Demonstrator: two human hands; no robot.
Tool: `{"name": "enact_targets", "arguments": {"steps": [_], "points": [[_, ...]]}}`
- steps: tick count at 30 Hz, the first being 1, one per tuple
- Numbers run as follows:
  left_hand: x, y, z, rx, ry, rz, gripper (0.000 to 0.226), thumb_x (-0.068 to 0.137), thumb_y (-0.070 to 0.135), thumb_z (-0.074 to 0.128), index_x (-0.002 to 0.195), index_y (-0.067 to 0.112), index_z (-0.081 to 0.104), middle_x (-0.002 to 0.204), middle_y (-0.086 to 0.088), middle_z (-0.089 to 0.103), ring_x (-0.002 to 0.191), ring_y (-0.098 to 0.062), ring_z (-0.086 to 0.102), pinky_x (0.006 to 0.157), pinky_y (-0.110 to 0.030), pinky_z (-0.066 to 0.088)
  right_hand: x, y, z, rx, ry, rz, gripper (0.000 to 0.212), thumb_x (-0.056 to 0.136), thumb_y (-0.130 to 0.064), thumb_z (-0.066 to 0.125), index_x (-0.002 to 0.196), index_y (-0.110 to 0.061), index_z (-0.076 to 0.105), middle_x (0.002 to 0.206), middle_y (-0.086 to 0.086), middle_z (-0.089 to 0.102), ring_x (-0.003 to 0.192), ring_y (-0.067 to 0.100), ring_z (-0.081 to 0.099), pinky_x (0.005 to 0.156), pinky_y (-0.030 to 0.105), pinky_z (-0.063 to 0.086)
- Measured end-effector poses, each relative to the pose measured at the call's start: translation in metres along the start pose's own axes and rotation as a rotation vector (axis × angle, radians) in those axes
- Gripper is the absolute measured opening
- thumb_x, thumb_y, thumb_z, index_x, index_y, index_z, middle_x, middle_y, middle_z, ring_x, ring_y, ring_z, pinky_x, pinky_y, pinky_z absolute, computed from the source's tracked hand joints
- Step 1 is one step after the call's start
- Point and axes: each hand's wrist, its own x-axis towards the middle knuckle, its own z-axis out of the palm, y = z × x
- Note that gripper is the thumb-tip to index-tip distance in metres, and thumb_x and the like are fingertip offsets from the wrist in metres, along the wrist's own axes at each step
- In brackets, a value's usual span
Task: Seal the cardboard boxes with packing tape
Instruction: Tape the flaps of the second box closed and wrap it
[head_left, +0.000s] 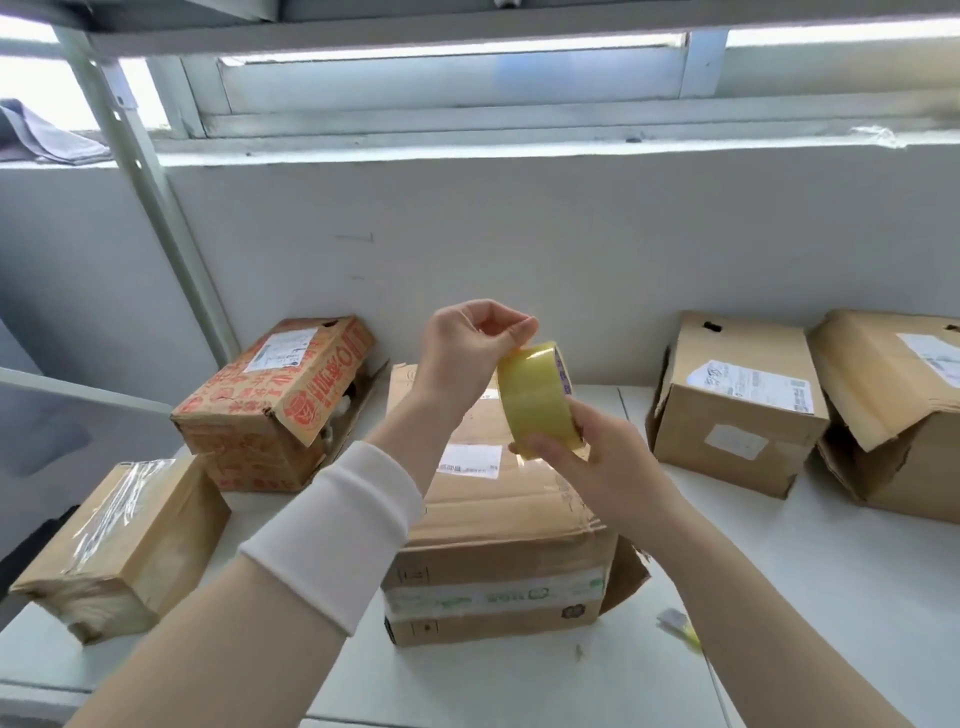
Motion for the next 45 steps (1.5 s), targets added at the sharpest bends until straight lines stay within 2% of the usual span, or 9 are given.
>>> {"name": "enact_targets", "arguments": {"steps": [2,6,10,13,19,25,32,37,45], "points": [[0.015,0.004,-0.001,-0.023,0.037,0.033,0.016,0.08,0.013,0.075,0.067,0.019,0.067,0.055,0.012,0.062,0.056,-0.002,0.056,0.059,-0.017,0.048,0.004,0.001,-0.001,0.186,0.061,0.046,0.012,0.085,-0.035,0.058,0.091,-0.025,0.06,0.076,-0.009,0.073,0.078,0.009,0.068,0.071,0.023,0.052],[0.043,0.014,0.0,0.014,0.052,0.11,0.02,0.078,0.017,0.076,0.064,0.028,0.067,0.055,0.013,0.065,0.063,-0.01,0.059,0.062,-0.021,0.05,0.015,-0.003,-0.006,0.427,0.128,0.115,0.032,0.074,-0.045,0.051,0.091,-0.02,0.062,0.065,-0.011,0.071,0.062,0.001,0.066,0.061,0.016,0.051],[0.057,0.008,-0.001,-0.005,-0.017,0.057,0.016,0.081,0.016,0.074,0.068,0.023,0.068,0.053,0.014,0.063,0.052,0.001,0.056,0.054,-0.013,0.046,0.022,-0.001,-0.009,0.22,-0.071,0.059,0.023,0.078,-0.039,0.061,0.096,-0.025,0.061,0.084,-0.014,0.074,0.082,0.004,0.067,0.077,0.025,0.054],[0.066,0.009,-0.004,0.085,-0.042,0.111,0.018,0.078,0.014,0.076,0.066,0.024,0.068,0.052,0.018,0.063,0.053,0.0,0.052,0.054,-0.015,0.045,0.02,0.009,-0.006,0.067,-0.03,0.0,0.01,0.087,-0.027,0.059,0.097,-0.03,0.06,0.085,-0.023,0.071,0.089,-0.002,0.063,0.084,0.024,0.049],[0.084,0.047,-0.017,0.084,0.021,0.222,0.012,0.08,0.014,0.074,0.073,0.019,0.067,0.054,0.015,0.063,0.05,0.005,0.052,0.054,-0.013,0.044,0.015,-0.005,-0.011,0.515,0.081,0.199,0.04,0.08,-0.042,0.046,0.082,-0.006,0.063,0.053,0.005,0.067,0.048,0.012,0.063,0.051,0.016,0.049],[0.096,0.03,-0.021,0.107,-0.039,0.072,0.01,0.083,0.021,0.072,0.074,0.022,0.067,0.066,0.011,0.065,0.058,0.002,0.055,0.058,-0.014,0.048,-0.002,-0.005,-0.009,0.416,-0.207,0.148,0.038,0.076,-0.029,0.06,0.111,-0.014,0.057,0.088,0.0,0.075,0.089,0.012,0.069,0.08,0.021,0.051],[0.12,-0.015,0.0,0.169,-0.075,-0.097,0.008,0.083,0.023,0.073,0.077,0.018,0.069,0.069,0.007,0.064,0.06,-0.003,0.052,0.052,-0.009,0.043,0.005,-0.021,-0.015,0.695,0.034,0.213,0.029,0.072,-0.028,0.056,0.093,-0.009,0.064,0.073,0.009,0.074,0.062,0.018,0.07,0.057,0.021,0.055],[0.136,-0.079,0.026,0.272,-0.157,-0.27,0.012,0.084,0.027,0.071,0.076,0.019,0.069,0.071,0.004,0.065,0.061,-0.006,0.052,0.057,-0.016,0.041,0.027,-0.014,-0.015,0.675,0.006,0.256,0.021,0.085,-0.015,0.055,0.105,-0.01,0.062,0.086,0.006,0.074,0.071,0.018,0.069,0.063,0.023,0.056],[0.143,-0.128,0.026,0.371,-0.256,-0.349,0.014,0.084,0.028,0.072,0.084,0.014,0.071,0.069,0.005,0.063,0.059,-0.005,0.053,0.044,-0.006,0.038,0.04,0.01,0.01,0.679,0.018,0.318,0.033,0.075,-0.03,0.056,0.1,-0.009,0.063,0.084,0.005,0.075,0.067,0.015,0.068,0.068,0.033,0.057]]}}
